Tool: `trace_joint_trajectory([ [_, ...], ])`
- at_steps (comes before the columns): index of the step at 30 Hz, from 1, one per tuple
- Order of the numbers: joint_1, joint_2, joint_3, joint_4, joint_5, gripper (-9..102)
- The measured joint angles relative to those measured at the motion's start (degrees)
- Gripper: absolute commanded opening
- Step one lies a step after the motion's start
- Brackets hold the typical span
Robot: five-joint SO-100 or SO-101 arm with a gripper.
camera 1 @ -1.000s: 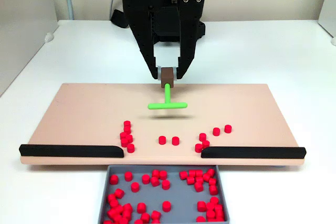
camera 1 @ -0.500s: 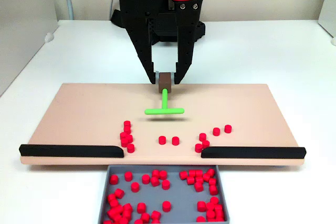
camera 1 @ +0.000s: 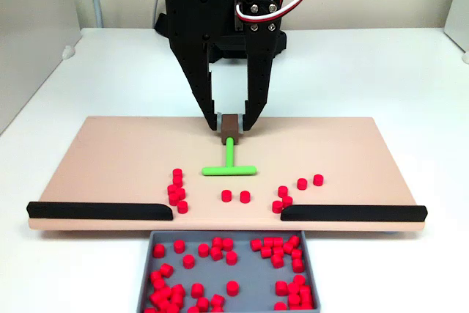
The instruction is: Push granules from bottom to the grey container
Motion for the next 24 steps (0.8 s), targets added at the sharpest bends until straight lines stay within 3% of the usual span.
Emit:
trace_joint_trajectory([
  [24,-0.26,-3.16,-1.14,-2.46,-0.09,0],
])
